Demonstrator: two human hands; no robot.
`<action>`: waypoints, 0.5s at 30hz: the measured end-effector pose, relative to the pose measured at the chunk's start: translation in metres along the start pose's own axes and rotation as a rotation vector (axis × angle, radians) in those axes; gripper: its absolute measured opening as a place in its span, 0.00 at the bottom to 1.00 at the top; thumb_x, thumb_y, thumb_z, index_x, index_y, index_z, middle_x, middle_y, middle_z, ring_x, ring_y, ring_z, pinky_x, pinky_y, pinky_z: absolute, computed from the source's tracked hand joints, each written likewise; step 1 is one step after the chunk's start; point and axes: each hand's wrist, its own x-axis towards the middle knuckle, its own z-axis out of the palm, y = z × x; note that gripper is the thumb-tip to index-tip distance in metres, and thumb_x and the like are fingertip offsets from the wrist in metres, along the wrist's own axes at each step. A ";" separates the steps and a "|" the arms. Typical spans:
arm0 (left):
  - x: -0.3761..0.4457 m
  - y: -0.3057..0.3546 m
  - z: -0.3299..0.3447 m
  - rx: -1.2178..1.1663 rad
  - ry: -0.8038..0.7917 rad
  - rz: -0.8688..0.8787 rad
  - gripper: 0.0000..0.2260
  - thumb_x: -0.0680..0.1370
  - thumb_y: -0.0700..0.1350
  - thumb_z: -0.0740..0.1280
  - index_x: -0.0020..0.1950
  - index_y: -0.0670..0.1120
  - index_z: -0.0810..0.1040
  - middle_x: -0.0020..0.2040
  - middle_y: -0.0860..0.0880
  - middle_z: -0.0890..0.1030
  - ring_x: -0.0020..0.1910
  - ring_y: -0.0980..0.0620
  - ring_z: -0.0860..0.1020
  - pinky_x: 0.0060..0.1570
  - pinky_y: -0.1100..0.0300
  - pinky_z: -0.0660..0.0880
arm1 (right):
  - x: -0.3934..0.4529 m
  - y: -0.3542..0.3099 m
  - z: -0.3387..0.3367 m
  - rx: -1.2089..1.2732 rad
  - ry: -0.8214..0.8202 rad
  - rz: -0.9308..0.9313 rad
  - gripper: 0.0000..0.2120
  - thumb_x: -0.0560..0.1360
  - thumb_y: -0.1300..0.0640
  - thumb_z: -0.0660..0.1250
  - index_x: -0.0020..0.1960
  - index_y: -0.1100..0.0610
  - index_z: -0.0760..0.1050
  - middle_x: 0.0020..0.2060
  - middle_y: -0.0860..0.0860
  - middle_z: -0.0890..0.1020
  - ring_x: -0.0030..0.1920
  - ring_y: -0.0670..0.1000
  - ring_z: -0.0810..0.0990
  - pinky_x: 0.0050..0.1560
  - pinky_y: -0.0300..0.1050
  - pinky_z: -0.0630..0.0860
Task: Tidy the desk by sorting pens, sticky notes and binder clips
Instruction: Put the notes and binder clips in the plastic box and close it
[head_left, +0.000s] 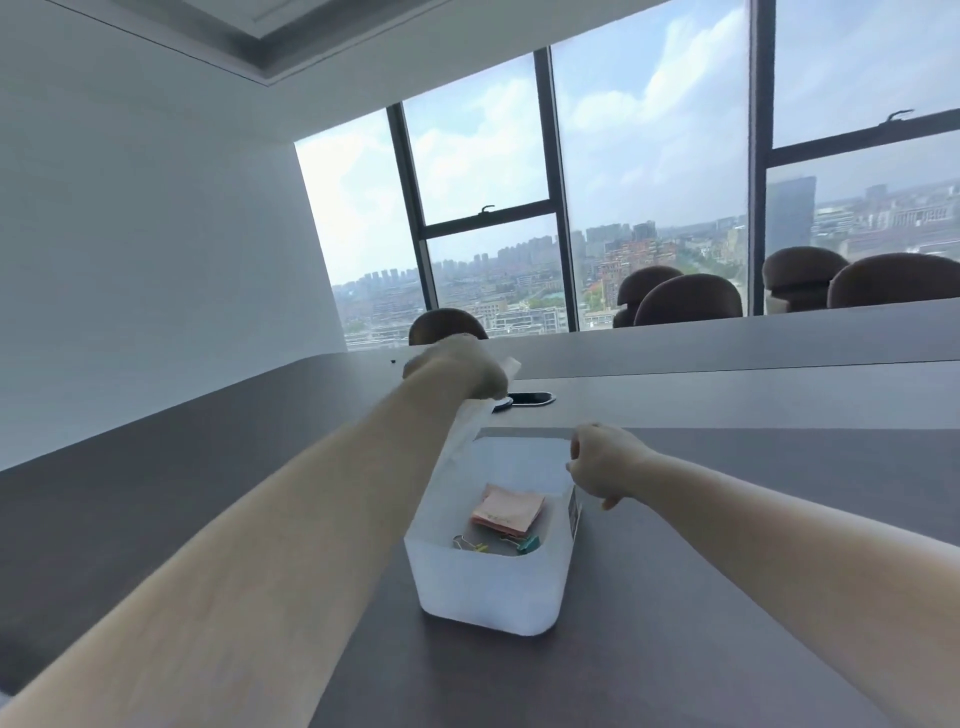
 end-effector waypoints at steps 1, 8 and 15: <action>-0.002 0.008 0.011 0.001 -0.078 0.033 0.20 0.66 0.51 0.72 0.54 0.42 0.78 0.47 0.46 0.81 0.50 0.44 0.81 0.55 0.52 0.77 | -0.001 0.002 -0.001 -0.012 -0.001 0.001 0.05 0.76 0.64 0.56 0.49 0.60 0.69 0.49 0.54 0.71 0.39 0.57 0.79 0.35 0.48 0.82; -0.014 0.029 0.089 0.076 -0.269 0.155 0.06 0.72 0.46 0.66 0.42 0.43 0.75 0.32 0.48 0.78 0.37 0.47 0.80 0.46 0.57 0.77 | -0.006 0.030 -0.008 -0.050 -0.019 0.051 0.12 0.76 0.65 0.56 0.53 0.65 0.75 0.47 0.59 0.78 0.36 0.59 0.82 0.38 0.49 0.82; -0.017 0.032 0.100 0.179 -0.217 0.194 0.05 0.74 0.45 0.60 0.41 0.44 0.71 0.32 0.50 0.77 0.34 0.51 0.78 0.38 0.61 0.70 | -0.005 0.065 -0.009 -0.073 -0.046 0.086 0.12 0.75 0.64 0.58 0.54 0.66 0.76 0.46 0.61 0.82 0.40 0.61 0.85 0.43 0.51 0.84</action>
